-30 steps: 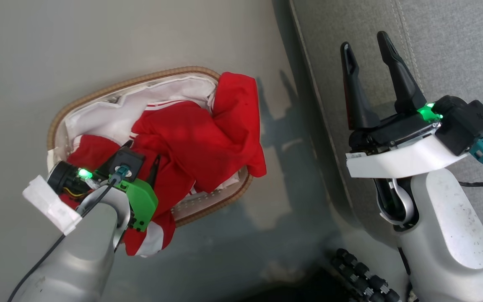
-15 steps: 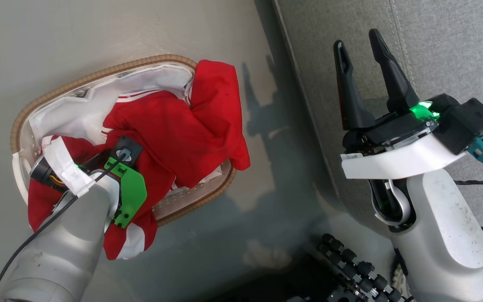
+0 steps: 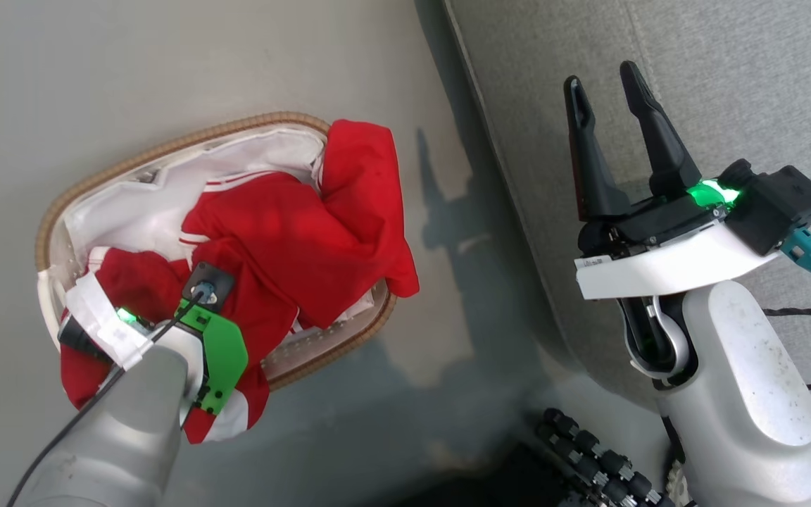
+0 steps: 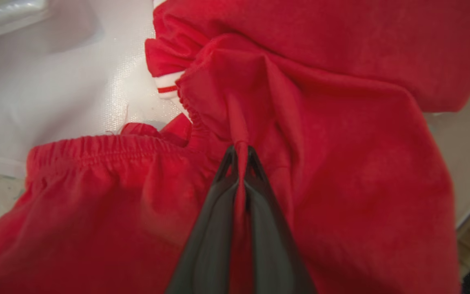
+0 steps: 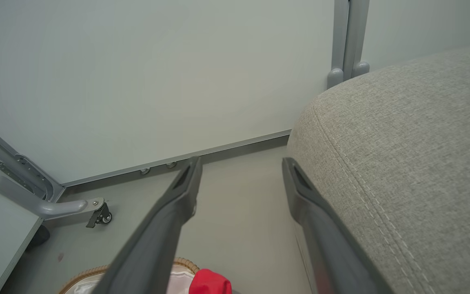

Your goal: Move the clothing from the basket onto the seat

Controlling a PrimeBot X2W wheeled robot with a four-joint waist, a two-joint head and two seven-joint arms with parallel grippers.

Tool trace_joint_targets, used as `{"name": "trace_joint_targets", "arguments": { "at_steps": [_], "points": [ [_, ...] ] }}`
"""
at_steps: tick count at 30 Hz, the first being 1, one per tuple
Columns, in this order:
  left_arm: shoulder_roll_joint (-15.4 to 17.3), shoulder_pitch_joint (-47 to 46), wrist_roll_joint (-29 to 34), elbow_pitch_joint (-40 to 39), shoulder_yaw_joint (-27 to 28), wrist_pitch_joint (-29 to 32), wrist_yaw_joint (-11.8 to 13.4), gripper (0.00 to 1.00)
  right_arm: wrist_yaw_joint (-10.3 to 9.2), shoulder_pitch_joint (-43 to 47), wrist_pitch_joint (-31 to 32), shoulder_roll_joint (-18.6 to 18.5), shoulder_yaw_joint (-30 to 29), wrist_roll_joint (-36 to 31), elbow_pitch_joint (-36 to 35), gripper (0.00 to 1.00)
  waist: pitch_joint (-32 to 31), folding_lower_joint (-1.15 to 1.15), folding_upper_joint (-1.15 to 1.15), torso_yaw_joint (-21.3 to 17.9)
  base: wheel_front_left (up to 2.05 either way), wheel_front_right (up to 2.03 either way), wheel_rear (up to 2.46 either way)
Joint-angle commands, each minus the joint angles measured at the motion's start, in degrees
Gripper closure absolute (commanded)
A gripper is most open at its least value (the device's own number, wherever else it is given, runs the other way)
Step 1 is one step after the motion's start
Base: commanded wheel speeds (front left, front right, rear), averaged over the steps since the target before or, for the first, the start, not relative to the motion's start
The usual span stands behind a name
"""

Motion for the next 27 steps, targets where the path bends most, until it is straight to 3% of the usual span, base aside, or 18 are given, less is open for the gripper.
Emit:
{"name": "trace_joint_targets", "arguments": {
  "at_steps": [1,9,17,27],
  "points": [
    [-0.46,1.20,-0.92,0.21,0.32,-0.94,-0.25,1.00,-0.02,0.79,-0.28,-0.20,-0.33,-0.56,0.45,0.00,-3.54,0.00,0.00,0.96,0.00,0.00,0.00],
    [-3.24,6.11,-4.85,0.06,2.59,-8.64,0.47,1.00,-0.02,4.49,-0.28,-0.20,-1.33,-2.62,3.37,0.00,-13.26,0.00,0.00,3.56,0.00,0.00,0.00],
    [-5.29,10.42,-8.53,-2.93,5.33,-11.61,0.91,1.00,-0.02,9.58,-0.28,-0.22,-1.72,-4.78,6.18,0.00,-22.15,0.00,0.00,6.58,0.00,0.00,0.00],
    [-5.50,17.61,-10.89,-17.66,11.01,-11.76,2.63,1.00,-0.02,15.06,-0.28,-0.22,-2.63,-5.97,8.48,0.00,-31.25,0.00,0.00,9.58,0.00,0.00,0.00]
  ]
}}
